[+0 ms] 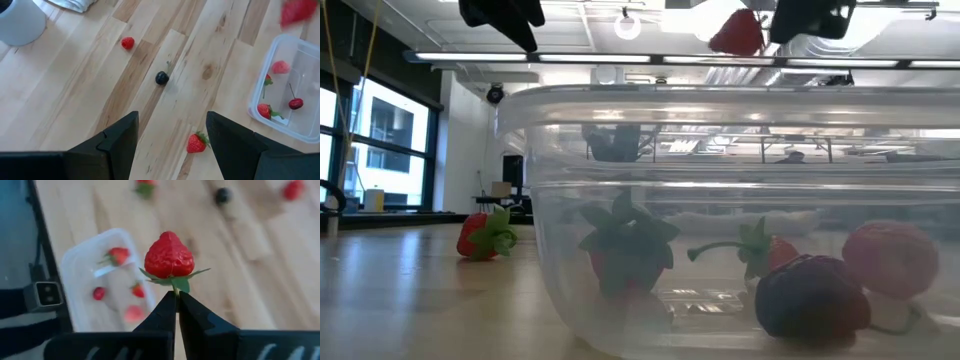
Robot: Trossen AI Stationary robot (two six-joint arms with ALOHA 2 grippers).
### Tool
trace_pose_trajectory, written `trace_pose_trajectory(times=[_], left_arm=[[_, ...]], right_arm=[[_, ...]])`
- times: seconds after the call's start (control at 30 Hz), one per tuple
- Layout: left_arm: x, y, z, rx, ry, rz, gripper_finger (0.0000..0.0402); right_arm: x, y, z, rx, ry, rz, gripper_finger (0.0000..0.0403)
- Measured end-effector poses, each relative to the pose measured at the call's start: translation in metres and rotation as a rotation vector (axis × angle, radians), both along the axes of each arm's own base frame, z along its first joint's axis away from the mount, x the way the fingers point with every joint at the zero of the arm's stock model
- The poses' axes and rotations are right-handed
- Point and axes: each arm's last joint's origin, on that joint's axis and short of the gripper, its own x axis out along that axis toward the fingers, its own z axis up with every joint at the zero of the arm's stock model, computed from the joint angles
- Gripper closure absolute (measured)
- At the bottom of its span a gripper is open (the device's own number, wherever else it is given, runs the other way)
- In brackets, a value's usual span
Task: Pick and placing Produce into tupperware
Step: Put the strawberry into the transparent bin
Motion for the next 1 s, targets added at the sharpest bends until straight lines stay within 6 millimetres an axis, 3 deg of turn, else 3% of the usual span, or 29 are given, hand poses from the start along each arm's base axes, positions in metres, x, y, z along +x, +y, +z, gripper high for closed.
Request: trace_pose_trajectory(times=[0.23,0.47,0.7,1.0], left_arm=[[0.0,0.0,0.0,0.006,0.002,-0.008,0.0179],[0.0,0.0,0.0,0.012,0.009,-0.027,0.0179],[0.0,0.0,0.0,0.017,0.015,-0.043,0.0179],[0.0,0.0,0.0,0.021,0.02,-0.06,0.0179]], right_arm=[[0.037,0.05,-0.036,-0.036,0.191,0.118,0.0403],[0.055,0.078,-0.053,-0.005,0.268,0.192,0.0403],[0.057,0.08,-0.054,0.008,0.283,0.174,0.0388],[0.057,0.076,-0.053,0.001,0.295,0.153,0.0321]])
